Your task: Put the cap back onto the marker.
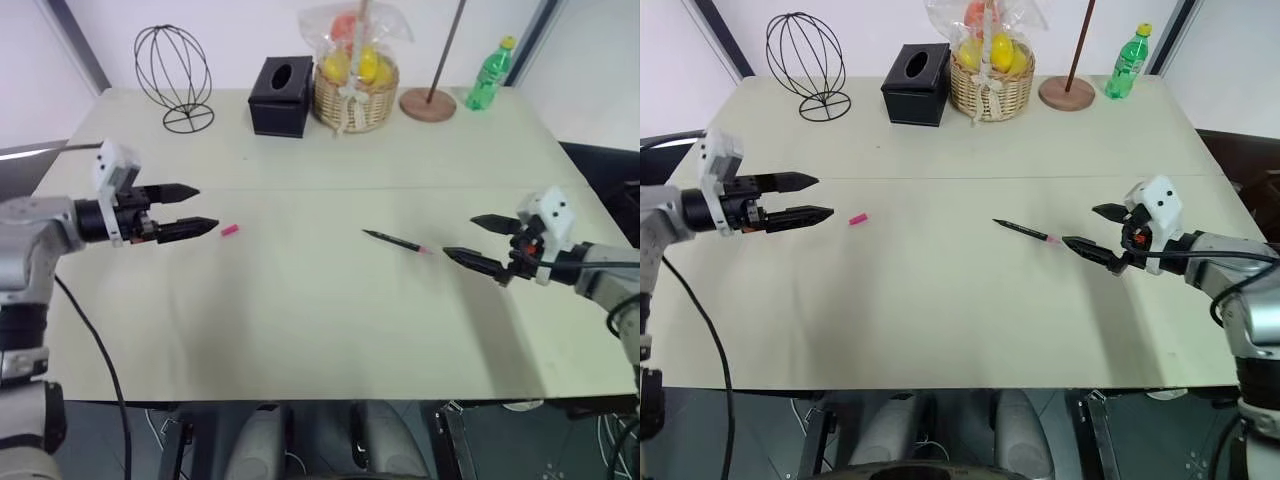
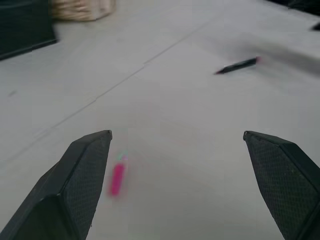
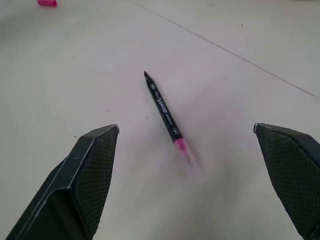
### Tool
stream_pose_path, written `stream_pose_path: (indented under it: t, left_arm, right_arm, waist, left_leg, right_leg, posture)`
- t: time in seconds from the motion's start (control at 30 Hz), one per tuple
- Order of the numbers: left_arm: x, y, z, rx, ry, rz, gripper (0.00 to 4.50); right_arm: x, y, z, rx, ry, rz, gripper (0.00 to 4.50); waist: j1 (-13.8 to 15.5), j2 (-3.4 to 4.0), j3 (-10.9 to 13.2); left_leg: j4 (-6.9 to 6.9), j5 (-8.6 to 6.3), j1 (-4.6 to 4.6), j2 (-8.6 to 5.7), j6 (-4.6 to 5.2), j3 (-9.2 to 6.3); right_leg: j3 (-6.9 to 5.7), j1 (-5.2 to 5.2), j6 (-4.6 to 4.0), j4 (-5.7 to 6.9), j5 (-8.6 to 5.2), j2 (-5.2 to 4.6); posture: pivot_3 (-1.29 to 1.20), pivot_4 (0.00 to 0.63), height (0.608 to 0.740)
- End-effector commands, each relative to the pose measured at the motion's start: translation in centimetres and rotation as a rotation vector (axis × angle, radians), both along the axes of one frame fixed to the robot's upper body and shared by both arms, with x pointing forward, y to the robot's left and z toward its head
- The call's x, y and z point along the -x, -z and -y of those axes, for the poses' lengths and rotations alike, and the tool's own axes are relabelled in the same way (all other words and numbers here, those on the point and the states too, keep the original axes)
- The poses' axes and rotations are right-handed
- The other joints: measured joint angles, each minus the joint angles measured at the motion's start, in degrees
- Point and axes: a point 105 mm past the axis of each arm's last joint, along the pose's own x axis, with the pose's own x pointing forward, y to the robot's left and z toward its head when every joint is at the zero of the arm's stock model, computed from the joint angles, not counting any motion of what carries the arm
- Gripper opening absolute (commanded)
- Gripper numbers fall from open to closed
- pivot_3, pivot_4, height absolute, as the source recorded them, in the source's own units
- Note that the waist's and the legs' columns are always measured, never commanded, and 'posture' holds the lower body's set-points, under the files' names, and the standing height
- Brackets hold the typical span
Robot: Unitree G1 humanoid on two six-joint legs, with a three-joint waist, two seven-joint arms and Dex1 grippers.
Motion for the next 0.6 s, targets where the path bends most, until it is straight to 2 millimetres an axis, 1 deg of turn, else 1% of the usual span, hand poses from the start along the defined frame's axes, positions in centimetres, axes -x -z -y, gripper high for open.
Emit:
stream_pose_path:
  t: [0.03, 0.13, 0.27, 0.37, 0.5, 0.6]
  left_arm:
    - [0.2, -0.7, 0.5, -0.105, 0.135, -0.022, 4.43]
    - [-0.5, -1.5, 1.3, -0.172, 0.214, -0.003, 4.43]
    - [-1.4, -2.0, 2.1, -0.18, 0.248, 0.019, 4.43]
    - [-1.4, -1.7, 2.7, -0.176, 0.268, 0.021, 4.43]
    - [-0.9, -1.1, 2.9, -0.174, 0.285, 0.015, 4.43]
    - [-0.7, -0.8, 3.0, -0.171, 0.286, 0.014, 4.43]
  right_arm:
    - [-1.3, 0.5, -0.8, 0.038, -0.074, 0.022, 4.5]
    - [-2.6, 1.4, -2.0, 0.072, -0.143, 0.018, 4.5]
    - [-4.2, 2.1, -3.5, 0.075, -0.188, 0.029, 4.5]
    - [-5.1, 2.8, -4.4, 0.078, -0.205, 0.032, 4.5]
    - [-6.0, 3.5, -4.8, 0.079, -0.208, 0.029, 4.5]
    - [-7.0, 3.9, -5.5, 0.074, -0.21, 0.026, 4.5]
  waist:
    - [-0.3, 0.05, 0.0]
    - [-0.4, 0.05, 0.0]
    - [-0.3, 0.05, 0.0]
    - [-0.3, 0.05, 0.0]
    - [-0.2, 0.05, 0.0]
    - [-0.3, 0.05, 0.0]
  left_leg:
    - [-0.01, 0.0, 0.01, 0.01, 0.0, 0.04]
    - [0.01, 0.0, 0.01, -0.04, 0.0, 0.18]
    - [0.01, 0.0, -0.02, 0.01, 0.0, 0.21]
    - [0.03, 0.0, -0.04, 0.05, 0.0, 0.09]
    - [0.04, 0.0, -0.05, 0.07, 0.0, 0.02]
    - [0.06, 0.0, -0.05, 0.07, 0.0, 0.02]
  right_leg:
    - [0.03, -0.02, 0.0, 0.01, 0.0, 0.01]
    - [0.05, -0.07, 0.0, 0.05, 0.0, 0.11]
    - [0.06, -0.1, -0.02, 0.06, -0.01, 0.17]
    - [0.08, -0.13, -0.01, 0.08, -0.01, 0.15]
    - [0.08, -0.14, -0.01, 0.09, -0.01, 0.13]
    - [0.09, -0.14, -0.01, 0.11, -0.01, 0.12]
  posture:
    - [0.0, 0.15, 0.74]
    - [0.0, 0.15, 0.74]
    - [0.0, 0.15, 0.74]
    - [0.0, 0.15, 0.74]
    - [0.0, 0.15, 0.74]
    - [0.0, 0.15, 0.74]
